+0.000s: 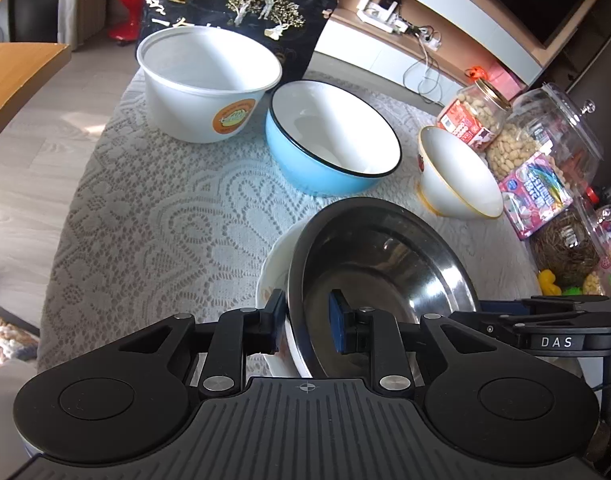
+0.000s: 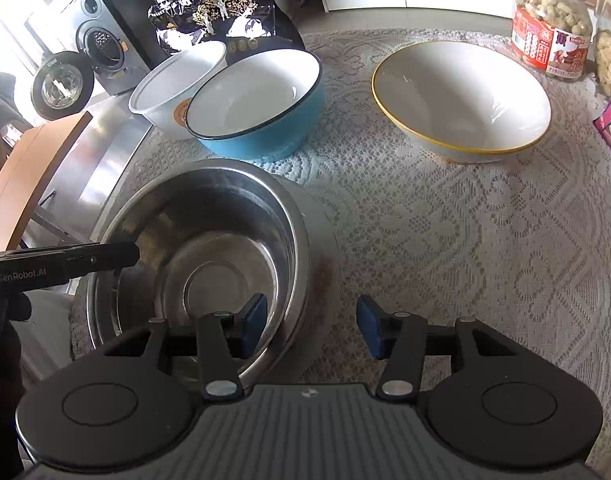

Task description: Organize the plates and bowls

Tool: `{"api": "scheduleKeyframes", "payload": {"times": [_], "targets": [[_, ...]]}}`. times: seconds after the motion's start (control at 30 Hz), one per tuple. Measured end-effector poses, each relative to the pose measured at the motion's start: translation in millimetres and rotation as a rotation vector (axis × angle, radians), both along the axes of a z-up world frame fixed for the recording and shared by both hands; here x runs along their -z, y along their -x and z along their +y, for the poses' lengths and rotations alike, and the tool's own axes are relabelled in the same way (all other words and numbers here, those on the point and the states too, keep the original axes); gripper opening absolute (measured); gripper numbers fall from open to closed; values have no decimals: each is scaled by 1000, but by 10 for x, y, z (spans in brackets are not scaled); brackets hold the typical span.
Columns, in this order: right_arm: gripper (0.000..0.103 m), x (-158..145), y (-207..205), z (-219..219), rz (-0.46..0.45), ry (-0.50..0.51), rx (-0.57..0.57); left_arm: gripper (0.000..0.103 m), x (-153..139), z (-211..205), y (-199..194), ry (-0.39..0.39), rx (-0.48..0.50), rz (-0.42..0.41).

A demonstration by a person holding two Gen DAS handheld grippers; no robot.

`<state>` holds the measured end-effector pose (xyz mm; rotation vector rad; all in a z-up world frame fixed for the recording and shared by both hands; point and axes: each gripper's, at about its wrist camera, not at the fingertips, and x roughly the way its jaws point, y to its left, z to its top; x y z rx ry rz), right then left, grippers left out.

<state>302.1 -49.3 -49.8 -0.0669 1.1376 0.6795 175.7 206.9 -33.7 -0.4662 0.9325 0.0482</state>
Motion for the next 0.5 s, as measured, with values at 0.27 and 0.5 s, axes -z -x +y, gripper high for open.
{"api": "scheduleKeyframes", "payload": {"times": [0.27, 0.5], "targets": [[70, -242, -13, -243, -217, 1, 37, 24, -552, 92, -38, -78, -77, -169], [70, -544, -79, -574, -330, -73, 93, 24, -845, -494, -899, -30, 157, -275]]}}
